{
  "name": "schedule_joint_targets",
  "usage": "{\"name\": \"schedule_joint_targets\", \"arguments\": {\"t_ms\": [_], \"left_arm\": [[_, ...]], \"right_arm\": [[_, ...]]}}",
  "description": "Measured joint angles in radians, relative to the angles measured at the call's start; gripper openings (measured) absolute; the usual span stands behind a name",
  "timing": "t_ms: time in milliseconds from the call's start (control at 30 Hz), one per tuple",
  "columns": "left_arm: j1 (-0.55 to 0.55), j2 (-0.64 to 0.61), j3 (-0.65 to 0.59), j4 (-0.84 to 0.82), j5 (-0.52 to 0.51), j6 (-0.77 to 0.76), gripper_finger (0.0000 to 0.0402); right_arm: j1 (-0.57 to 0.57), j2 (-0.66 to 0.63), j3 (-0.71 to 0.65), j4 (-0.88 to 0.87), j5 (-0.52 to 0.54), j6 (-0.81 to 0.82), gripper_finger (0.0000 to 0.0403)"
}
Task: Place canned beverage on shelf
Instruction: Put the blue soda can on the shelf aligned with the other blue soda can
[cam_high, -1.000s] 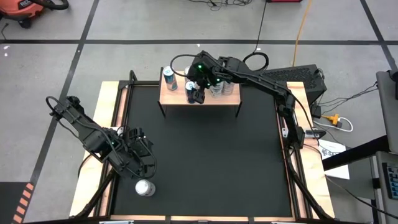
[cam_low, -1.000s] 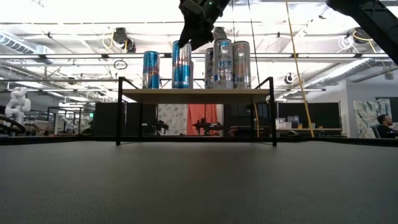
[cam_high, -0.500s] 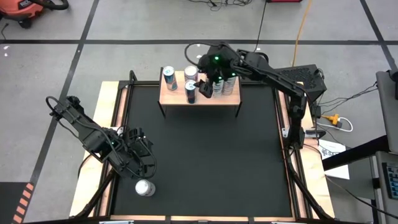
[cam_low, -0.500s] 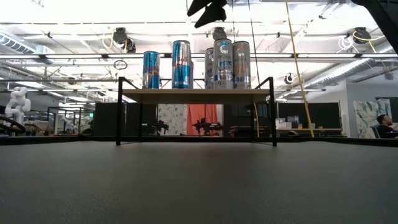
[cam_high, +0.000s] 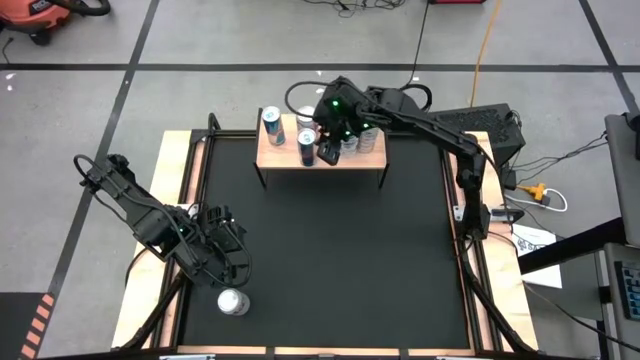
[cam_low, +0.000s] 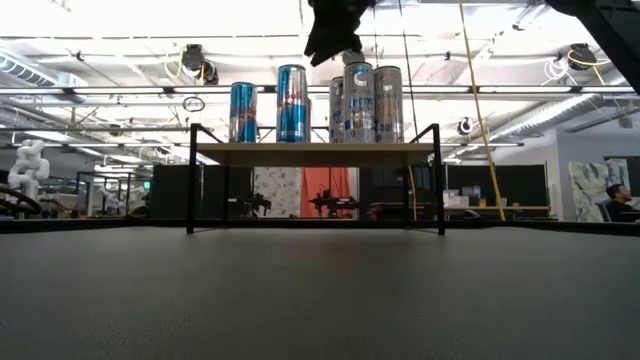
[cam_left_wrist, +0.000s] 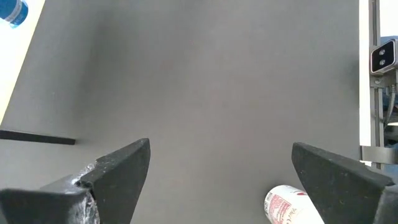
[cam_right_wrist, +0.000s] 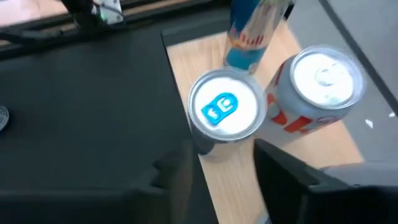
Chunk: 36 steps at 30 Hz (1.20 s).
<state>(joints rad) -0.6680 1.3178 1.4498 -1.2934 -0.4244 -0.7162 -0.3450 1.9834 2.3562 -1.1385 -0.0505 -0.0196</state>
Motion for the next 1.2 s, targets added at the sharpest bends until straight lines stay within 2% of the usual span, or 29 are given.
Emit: {"name": "schedule_joint_targets", "arguments": {"t_ms": [200,333,533,667,1200], "left_arm": [[0.000,0.000,0.000,0.000,0.000,-0.003,0.0393],[0.000,0.000,0.000,0.000,0.000,-0.002,0.0393],[0.000,0.000,0.000,0.000,0.000,-0.001,0.0393],[0.000,0.000,0.000,0.000,0.000,-0.002,0.0393],[0.000,0.000,0.000,0.000,0.000,-0.001,0.0393]], "right_arm": [[0.001,0.031,-0.001,-0.035,0.049,0.012,0.0054],[0.000,0.026,0.000,-0.030,0.052,0.033,0.0007],[0.002,0.033,0.000,-0.031,0.053,0.053,0.0014],[0.002,0.053,0.000,-0.040,0.053,0.053,0.0004],[0.002,0.094,0.000,0.043,0.054,0.082,0.0004]]}}
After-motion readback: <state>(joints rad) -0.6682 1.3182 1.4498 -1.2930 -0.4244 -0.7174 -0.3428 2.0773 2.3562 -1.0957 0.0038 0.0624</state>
